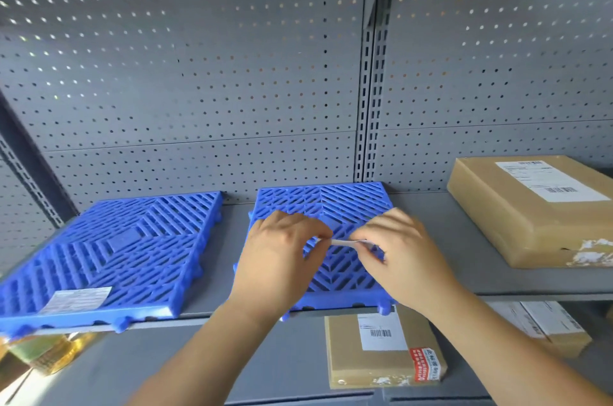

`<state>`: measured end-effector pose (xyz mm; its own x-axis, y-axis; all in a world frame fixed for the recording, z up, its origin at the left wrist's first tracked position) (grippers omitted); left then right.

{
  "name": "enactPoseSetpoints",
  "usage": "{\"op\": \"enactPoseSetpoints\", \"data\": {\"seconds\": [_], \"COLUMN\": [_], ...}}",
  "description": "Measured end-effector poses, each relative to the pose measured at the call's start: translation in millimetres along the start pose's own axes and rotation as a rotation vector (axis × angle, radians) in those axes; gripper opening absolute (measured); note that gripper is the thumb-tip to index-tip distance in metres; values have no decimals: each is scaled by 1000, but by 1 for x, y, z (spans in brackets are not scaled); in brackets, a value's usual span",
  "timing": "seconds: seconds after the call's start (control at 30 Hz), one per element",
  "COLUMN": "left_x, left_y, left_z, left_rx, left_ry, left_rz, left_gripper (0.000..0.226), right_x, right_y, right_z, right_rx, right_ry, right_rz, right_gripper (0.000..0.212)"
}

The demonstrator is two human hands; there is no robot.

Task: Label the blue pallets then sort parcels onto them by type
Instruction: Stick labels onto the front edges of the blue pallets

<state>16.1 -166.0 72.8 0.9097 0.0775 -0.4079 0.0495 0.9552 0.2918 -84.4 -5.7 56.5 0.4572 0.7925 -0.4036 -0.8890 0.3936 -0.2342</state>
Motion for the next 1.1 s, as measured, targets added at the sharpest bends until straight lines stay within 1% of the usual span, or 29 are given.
{"op": "enactPoseSetpoints", "data": {"seconds": [0.07, 0.17, 0.3, 0.5, 0.67, 0.8, 0.93, 1.0, 1.1], "left_x": [2, 6, 13, 24, 30, 35, 39, 40, 42], "left_y": [-9, -17, -22, -25, -25, -24, -22, -22, -22], "left_z": [-1, -4, -6, -13, -20, -24, -24, -26, -27], "left_rx": [-32, -69, -91, -116, -110, -114, -87, -82, -62], "left_ry": [-18, -43, -82, -184, -236, -248, -242, -238, -224], "left_rz": [-22, -47, -78, -66, -23, -3, 0, 5, 23], "left_gripper": [7, 9, 8, 4, 10, 15, 11, 8, 11], "right_x": [0, 1, 6, 17, 26, 33, 36, 37, 41], "right_y": [-4, -10, -17, -22, -23, -21, -20, -19, -17], "right_z": [-5, -11, -15, -19, -25, -29, -32, -31, -33], "right_rx": [29, 52, 67, 68, 56, 40, 33, 29, 26], "right_ry": [-24, -46, -40, -84, -116, -125, -124, -114, -101], "right_rz": [4, -25, -21, 14, 23, 9, 10, 10, 13], "right_gripper": [8, 10, 12, 12, 13, 11, 20, 19, 14]}}
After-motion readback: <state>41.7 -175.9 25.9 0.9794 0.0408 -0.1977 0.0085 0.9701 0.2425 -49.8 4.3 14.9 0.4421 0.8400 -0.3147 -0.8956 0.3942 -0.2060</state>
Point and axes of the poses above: each hand's wrist, its own x-axis away from the middle knuckle, its own z-axis out of the back of the hand, y = z × x, the point moved 4 cm from there along -x, towards the middle knuckle, and after that the axes turned 15 degrees about -y, right-handed, at the moved point
